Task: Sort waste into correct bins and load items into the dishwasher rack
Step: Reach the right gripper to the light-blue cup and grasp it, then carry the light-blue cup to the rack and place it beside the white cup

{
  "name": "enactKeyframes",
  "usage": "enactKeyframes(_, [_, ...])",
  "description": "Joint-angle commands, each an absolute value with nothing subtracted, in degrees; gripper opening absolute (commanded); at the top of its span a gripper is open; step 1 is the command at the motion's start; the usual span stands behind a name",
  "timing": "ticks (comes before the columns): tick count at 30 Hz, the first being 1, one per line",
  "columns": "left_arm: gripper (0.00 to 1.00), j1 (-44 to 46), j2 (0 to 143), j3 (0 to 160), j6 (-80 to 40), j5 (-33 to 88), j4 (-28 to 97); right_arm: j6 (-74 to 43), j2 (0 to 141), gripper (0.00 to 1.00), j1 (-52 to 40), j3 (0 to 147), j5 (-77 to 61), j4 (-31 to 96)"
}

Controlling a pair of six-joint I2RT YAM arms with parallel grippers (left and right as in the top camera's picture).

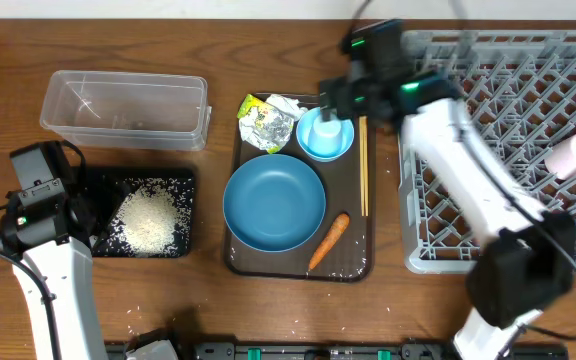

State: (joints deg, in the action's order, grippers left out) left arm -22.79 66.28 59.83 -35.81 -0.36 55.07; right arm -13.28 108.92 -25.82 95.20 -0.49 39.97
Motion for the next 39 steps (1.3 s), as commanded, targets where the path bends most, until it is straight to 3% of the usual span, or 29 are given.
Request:
enactKeyframes(1, [0.96, -23.1, 66.3, 60.8, -35.9, -0.6, 55.1, -18.5, 113.5, 0.95, -28.9, 95.5, 12.8, 39.0])
enactKeyframes(16, [0.96, -23.1, 66.3, 60.8, -35.9, -0.6, 55.1, -21.8, 122.6, 0.95, -30.3, 95.5, 6.6, 36.8])
enactKeyframes(23, [0.96, -23.1, 66.3, 60.8, -35.9, -0.6, 55.0, -21.9, 122.6, 0.63, -30.5, 95.6, 6.6, 36.9])
enactKeyframes(26, [0.96, -23.1, 66.3, 60.8, -35.9, -0.6, 55.1, -21.8, 121.3, 0.55, -29.9, 96.1, 6.3, 38.2])
enactKeyframes(39, [0.96, -23.1, 66.3, 60.8, -35.9, -0.6, 55.0, -15.5, 97.4, 0.57, -21.2, 107.4, 12.7, 45.1])
